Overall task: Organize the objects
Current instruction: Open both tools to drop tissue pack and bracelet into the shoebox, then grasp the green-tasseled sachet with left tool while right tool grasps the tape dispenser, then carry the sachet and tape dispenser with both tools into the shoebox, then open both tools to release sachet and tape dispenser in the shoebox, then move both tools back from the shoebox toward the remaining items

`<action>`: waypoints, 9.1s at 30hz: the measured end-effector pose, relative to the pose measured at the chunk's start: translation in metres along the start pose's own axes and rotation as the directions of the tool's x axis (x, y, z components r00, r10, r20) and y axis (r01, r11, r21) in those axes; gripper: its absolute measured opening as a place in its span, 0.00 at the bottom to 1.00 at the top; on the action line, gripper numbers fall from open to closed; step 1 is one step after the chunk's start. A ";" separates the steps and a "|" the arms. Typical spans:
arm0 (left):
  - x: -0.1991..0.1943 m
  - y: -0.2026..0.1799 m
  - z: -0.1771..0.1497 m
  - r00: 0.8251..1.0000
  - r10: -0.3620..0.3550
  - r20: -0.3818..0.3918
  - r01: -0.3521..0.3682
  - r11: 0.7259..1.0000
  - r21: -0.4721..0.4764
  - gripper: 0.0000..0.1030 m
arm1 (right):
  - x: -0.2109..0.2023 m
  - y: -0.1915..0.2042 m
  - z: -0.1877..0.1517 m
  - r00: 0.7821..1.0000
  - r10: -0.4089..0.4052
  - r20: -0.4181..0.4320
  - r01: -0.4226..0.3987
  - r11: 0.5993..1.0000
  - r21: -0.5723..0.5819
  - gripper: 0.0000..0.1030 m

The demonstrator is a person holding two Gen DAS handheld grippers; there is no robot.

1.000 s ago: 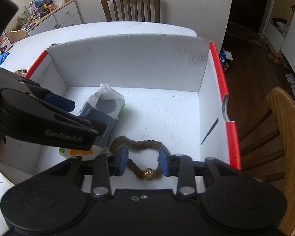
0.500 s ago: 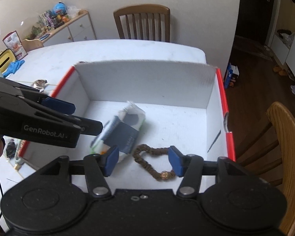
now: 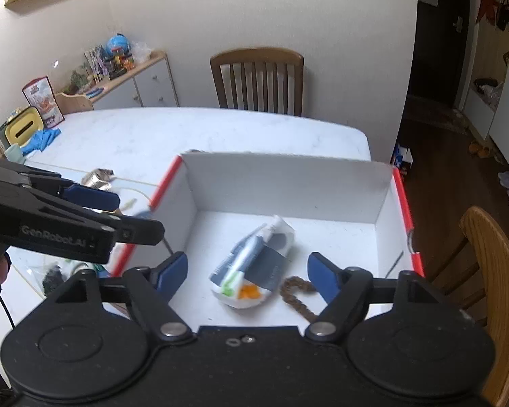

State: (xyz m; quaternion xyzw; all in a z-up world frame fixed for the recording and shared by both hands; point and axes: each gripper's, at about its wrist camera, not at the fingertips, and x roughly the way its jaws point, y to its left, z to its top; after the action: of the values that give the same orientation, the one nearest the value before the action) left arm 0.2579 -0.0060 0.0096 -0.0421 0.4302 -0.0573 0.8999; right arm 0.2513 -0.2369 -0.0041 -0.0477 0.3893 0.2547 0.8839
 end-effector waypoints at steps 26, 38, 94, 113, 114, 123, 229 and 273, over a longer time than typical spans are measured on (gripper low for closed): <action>-0.080 0.145 -0.055 0.990 0.050 0.130 -0.036 0.994 -0.106 0.94 | 0.000 0.128 -0.011 0.998 0.044 0.044 -0.044 0.999 0.010 0.90; -0.051 0.191 -0.078 0.990 0.082 0.114 -0.069 0.991 -0.119 0.99 | 0.043 0.184 -0.031 0.998 0.050 -0.048 -0.053 0.997 -0.056 0.90; 0.048 0.222 -0.080 0.999 0.034 -0.006 -0.035 0.997 -0.076 0.58 | 0.153 0.231 -0.057 0.985 -0.001 -0.175 -0.030 0.984 -0.174 0.46; 0.006 0.215 -0.079 1.000 -0.016 0.010 0.017 0.995 -0.101 0.53 | 0.101 0.216 -0.054 0.997 0.023 -0.070 -0.033 0.991 -0.132 0.41; 0.002 0.215 -0.079 1.000 -0.016 0.013 0.018 0.994 -0.104 0.53 | 0.099 0.215 -0.054 0.998 0.021 -0.064 -0.029 0.990 -0.135 0.41; -0.030 0.201 -0.072 0.999 -0.036 0.039 0.040 0.994 -0.104 0.53 | 0.075 0.202 -0.051 0.999 0.031 -0.008 -0.032 0.994 -0.109 0.41; 0.112 -0.041 0.033 0.991 -0.006 -0.134 0.003 1.000 -0.016 0.62 | 0.042 -0.065 -0.027 0.995 -0.005 -0.095 -0.003 0.997 -0.082 0.59; -0.063 0.121 -0.039 0.991 -0.038 0.130 0.047 0.996 -0.070 0.97 | -0.015 0.091 -0.008 0.996 0.039 0.081 -0.039 0.999 -0.002 0.95</action>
State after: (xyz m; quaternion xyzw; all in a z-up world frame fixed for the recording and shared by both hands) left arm 0.1961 0.1218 0.0185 -0.0878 0.3724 -0.0579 0.9221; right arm 0.1931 -0.1666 0.0120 -0.0299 0.3537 0.2739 0.8939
